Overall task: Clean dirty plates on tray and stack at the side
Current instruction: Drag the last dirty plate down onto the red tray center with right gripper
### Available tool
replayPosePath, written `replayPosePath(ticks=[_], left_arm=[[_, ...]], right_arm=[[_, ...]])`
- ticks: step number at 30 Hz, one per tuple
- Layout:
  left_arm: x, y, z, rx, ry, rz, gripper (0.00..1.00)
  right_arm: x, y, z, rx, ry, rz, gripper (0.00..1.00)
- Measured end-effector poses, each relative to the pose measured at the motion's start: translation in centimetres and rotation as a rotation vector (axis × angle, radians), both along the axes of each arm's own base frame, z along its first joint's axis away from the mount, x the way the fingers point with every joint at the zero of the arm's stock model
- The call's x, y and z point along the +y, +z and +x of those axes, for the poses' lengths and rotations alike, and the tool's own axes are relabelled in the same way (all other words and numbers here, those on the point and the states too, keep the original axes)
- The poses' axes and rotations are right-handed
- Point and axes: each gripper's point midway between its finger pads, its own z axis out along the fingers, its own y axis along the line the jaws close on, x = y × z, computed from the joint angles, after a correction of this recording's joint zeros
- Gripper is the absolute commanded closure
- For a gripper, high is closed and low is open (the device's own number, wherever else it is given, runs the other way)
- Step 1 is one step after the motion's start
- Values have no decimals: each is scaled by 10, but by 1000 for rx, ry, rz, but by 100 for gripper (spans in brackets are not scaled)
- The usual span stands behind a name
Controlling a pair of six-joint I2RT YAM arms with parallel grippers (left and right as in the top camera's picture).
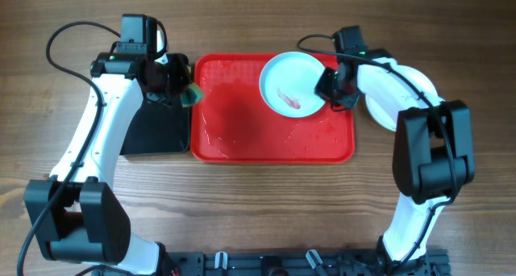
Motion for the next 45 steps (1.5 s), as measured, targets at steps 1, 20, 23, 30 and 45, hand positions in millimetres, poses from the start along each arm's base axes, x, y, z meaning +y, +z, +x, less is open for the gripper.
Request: replayPosePath(ticks=[1,20,23,30,45], left_arm=[[0,0,0,0,0,0,96],[0,0,1,-5,0,0,96],[0,1,1,-6,0,0,96],[0,1,1,-6,0,0,96],[0,1,1,-6,0,0,96]], right_arm=[[4,0,-4,12,10,-2,96],[48,7,-2,-94,433,62,32],[49,12,15,-182,489,51,35],[52,17,28,-260,572,29,59],[46,8,-1,-106,464,65,96]])
